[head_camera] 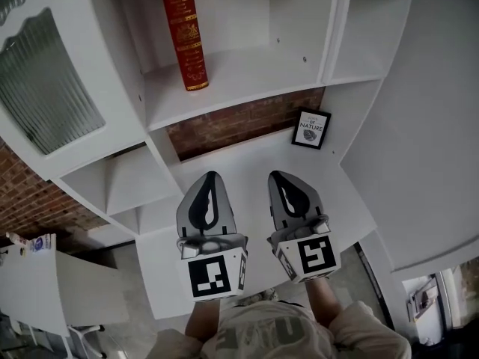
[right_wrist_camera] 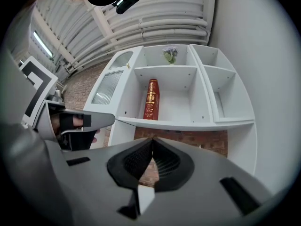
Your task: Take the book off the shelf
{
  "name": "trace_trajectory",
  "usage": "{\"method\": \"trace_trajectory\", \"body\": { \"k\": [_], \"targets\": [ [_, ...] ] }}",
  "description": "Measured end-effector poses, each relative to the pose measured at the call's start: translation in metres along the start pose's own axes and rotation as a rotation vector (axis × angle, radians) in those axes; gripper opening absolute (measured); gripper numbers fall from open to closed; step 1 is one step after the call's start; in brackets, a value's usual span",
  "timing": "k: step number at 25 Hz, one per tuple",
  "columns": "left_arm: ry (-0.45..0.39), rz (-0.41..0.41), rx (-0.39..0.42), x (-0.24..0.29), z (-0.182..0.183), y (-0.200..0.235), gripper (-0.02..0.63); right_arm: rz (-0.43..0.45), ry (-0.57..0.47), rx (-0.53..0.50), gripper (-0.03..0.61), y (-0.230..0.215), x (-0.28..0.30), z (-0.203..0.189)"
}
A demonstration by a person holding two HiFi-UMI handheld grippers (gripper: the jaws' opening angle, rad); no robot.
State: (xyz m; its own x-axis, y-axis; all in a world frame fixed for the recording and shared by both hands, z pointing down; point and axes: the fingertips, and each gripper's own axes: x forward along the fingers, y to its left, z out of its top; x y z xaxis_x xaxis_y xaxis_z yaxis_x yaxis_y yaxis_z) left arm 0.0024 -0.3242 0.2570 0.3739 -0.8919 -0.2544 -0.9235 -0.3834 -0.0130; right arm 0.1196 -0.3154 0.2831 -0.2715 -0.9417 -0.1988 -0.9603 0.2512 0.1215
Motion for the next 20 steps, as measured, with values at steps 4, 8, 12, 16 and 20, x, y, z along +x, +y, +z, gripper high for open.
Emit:
{"method": "trace_trajectory", "body": {
  "k": [4,8,12,16,20],
  "targets": [
    [0.000,0.017,0.006,-0.002,0.002,-0.002,0.014,0.024,-0.010,0.014,0.012,-0.002,0.003,0.000],
    [-0.005,0.026,0.016,-0.001,0.007,-0.007,0.014,0.050,-0.016,0.013,0.012,0.000,0.000,0.000],
    [-0.044,0.026,0.048,0.006,0.030,-0.013,0.014,0.055,-0.024,0.010,0.012,-0.003,-0.004,0.006],
    [-0.086,-0.036,0.069,0.029,0.069,-0.016,0.053,0.052,-0.044,-0.006,0.012,-0.010,-0.006,0.016],
    [-0.112,-0.071,0.022,0.065,0.110,-0.010,0.296,0.055,-0.046,-0.029,0.012,-0.012,-0.008,0.022]
  ]
}}
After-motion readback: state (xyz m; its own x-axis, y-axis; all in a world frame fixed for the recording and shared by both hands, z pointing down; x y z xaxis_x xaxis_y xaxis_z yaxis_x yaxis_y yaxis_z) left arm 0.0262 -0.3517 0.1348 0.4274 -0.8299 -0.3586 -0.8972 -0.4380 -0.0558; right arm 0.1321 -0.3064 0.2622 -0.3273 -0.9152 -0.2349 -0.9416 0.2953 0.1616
